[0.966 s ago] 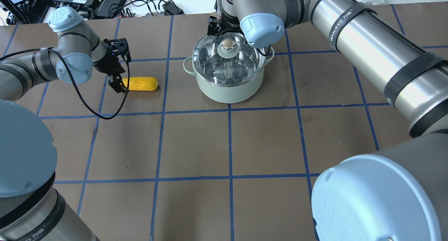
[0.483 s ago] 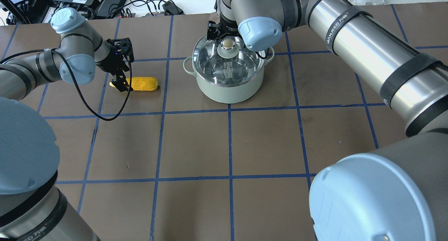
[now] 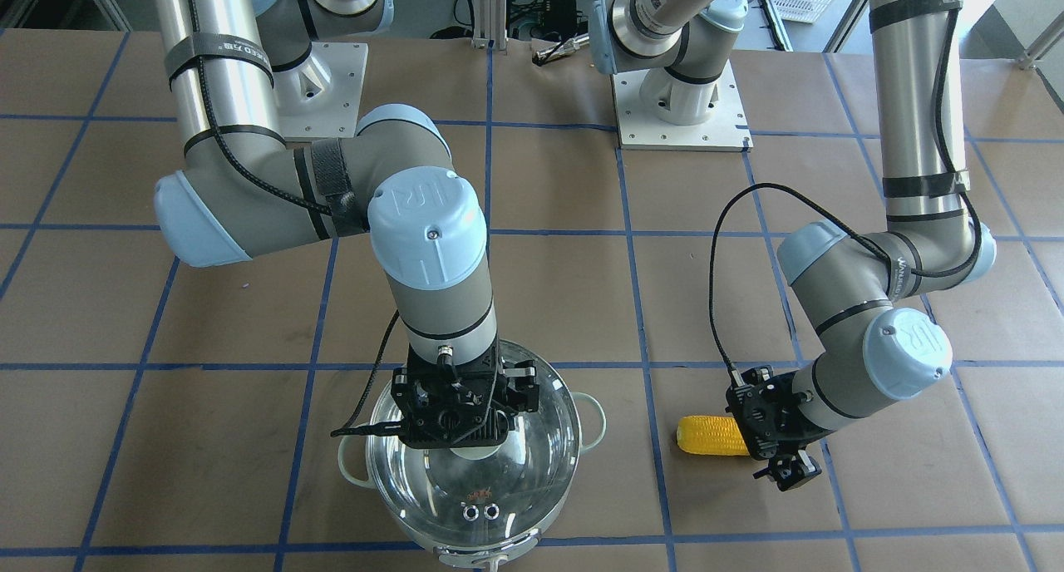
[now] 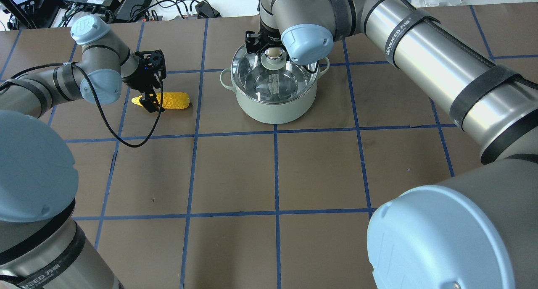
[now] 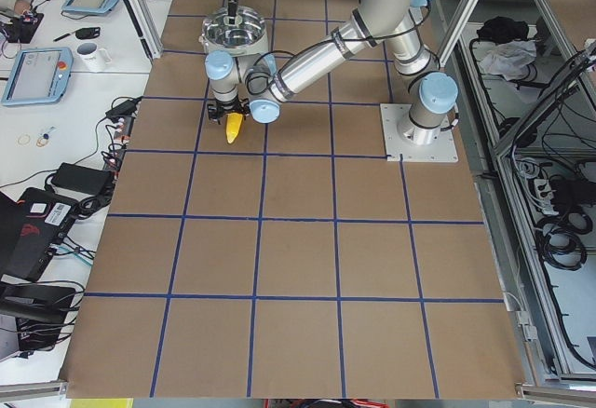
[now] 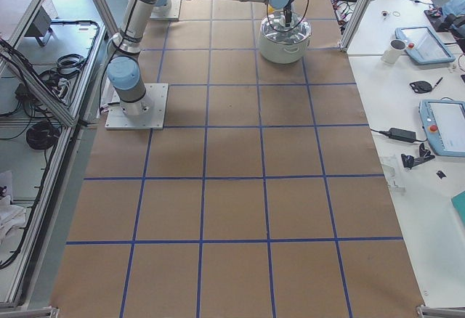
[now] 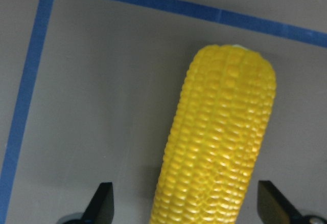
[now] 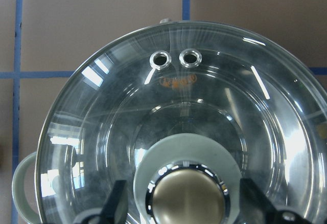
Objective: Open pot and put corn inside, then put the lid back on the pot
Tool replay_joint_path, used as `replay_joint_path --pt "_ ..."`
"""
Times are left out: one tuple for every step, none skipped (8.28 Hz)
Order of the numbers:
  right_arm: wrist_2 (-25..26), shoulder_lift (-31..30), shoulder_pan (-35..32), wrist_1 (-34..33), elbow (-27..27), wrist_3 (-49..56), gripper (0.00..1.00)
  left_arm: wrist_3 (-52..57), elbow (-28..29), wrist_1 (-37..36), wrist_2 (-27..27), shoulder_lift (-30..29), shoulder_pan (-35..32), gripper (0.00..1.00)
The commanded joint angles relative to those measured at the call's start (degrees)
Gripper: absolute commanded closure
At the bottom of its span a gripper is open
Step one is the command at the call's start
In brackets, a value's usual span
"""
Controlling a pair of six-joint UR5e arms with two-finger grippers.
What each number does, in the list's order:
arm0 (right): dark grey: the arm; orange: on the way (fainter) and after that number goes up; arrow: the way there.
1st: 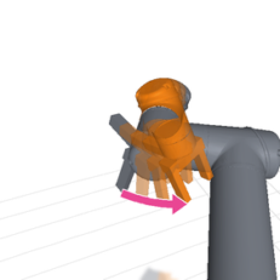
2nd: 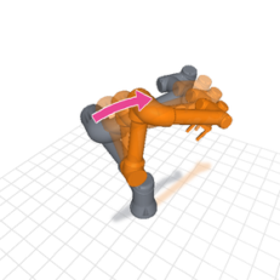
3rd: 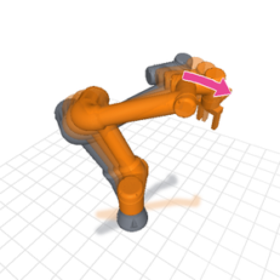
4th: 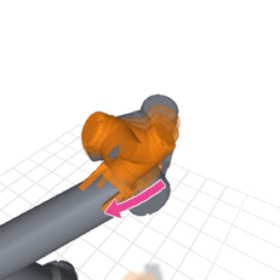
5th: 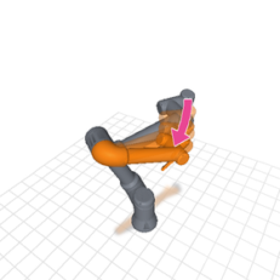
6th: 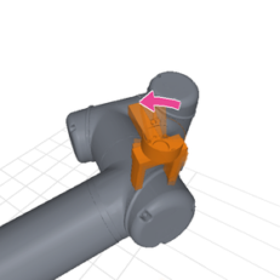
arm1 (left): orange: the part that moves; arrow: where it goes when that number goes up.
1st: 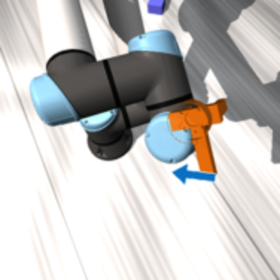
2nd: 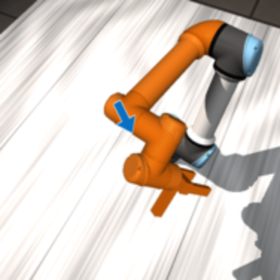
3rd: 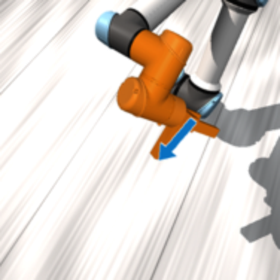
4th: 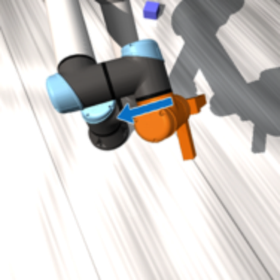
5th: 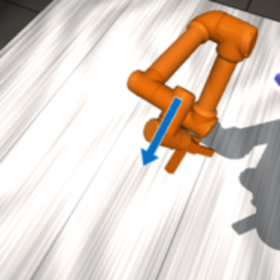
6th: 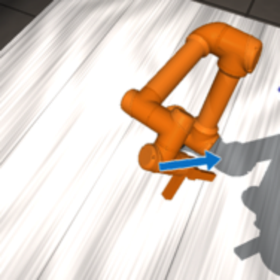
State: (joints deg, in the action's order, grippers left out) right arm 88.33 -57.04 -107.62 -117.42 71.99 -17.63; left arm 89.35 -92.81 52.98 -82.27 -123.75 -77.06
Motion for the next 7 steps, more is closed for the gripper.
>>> replay_joint_path --pt "0.0 0.2 -0.4 0.0 0.1 0.1 0.48 0.7 0.0 -0.1 -0.1 -0.6 -0.3 0.19" --pt "0.0 0.1 -0.4 0.0 0.1 0.2 0.57 0.9 0.0 -0.1 -0.2 -0.6 -0.6 0.73" --pt "0.2 -0.2 -0.4 0.1 0.0 0.3 0.64 0.3 0.0 -0.1 -0.3 -0.5 -1.2 1.00" --pt "0.3 -0.3 -0.3 0.1 -0.1 0.3 0.66 0.0 0.1 -0.1 -0.5 -0.3 -1.9 1.00" --pt "0.6 -1.0 -0.3 0.1 -0.4 0.5 0.66 -0.2 0.2 -0.1 -0.9 0.5 -2.8 1.00" --pt "0.9 -1.4 -0.3 0.1 -0.6 0.7 0.66 -0.7 0.2 0.0 -1.0 2.4 -4.1 1.00" --pt "1.0 -2.2 -0.3 0.2 -0.7 0.8 0.66 -2.8 0.3 0.2 -1.0 5.1 -4.8 1.00"
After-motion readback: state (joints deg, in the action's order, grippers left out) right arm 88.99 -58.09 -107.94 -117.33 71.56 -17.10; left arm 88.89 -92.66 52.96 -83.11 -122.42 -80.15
